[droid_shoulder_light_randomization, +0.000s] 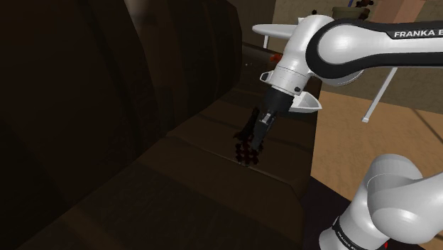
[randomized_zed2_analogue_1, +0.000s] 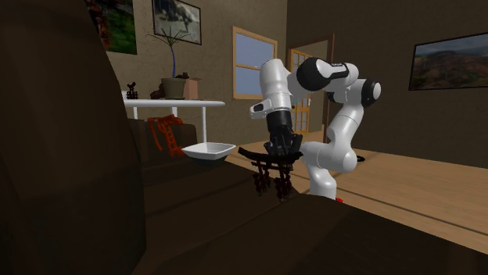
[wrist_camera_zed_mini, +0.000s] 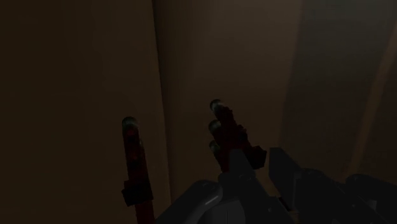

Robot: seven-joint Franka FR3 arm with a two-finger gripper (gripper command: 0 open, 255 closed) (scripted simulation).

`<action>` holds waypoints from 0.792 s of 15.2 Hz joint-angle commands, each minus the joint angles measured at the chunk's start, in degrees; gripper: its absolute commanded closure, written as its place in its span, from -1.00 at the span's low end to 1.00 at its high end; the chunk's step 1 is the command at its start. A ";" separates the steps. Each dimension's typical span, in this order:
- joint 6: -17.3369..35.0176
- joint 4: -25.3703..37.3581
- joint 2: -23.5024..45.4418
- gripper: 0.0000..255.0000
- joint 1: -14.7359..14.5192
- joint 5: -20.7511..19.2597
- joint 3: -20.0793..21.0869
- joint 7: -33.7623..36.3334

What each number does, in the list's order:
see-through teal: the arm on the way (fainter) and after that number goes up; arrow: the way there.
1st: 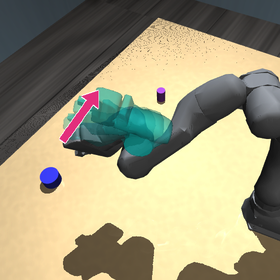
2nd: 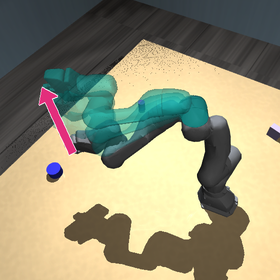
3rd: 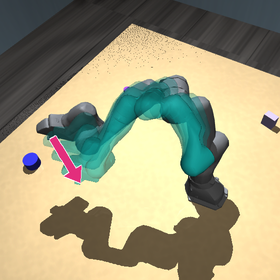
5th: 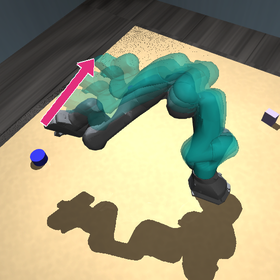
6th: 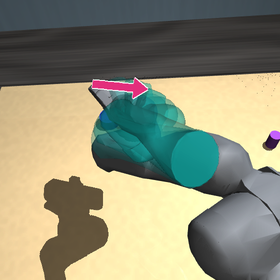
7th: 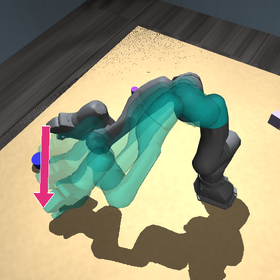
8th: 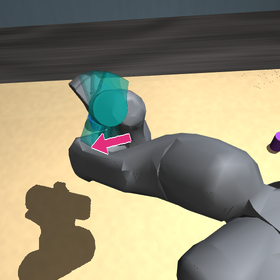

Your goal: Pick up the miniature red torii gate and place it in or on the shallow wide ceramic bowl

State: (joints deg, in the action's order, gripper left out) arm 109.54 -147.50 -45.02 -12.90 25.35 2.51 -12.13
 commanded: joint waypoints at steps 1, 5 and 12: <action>-1.37 1.61 0.11 1.00 0.02 -0.23 -0.02 0.66; -4.12 4.69 0.27 1.00 0.12 -0.76 -0.27 1.71; -8.77 10.40 1.02 1.00 0.18 -1.53 -0.72 3.48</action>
State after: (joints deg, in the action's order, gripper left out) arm 101.33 -137.85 -44.10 -12.69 23.87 1.78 -8.95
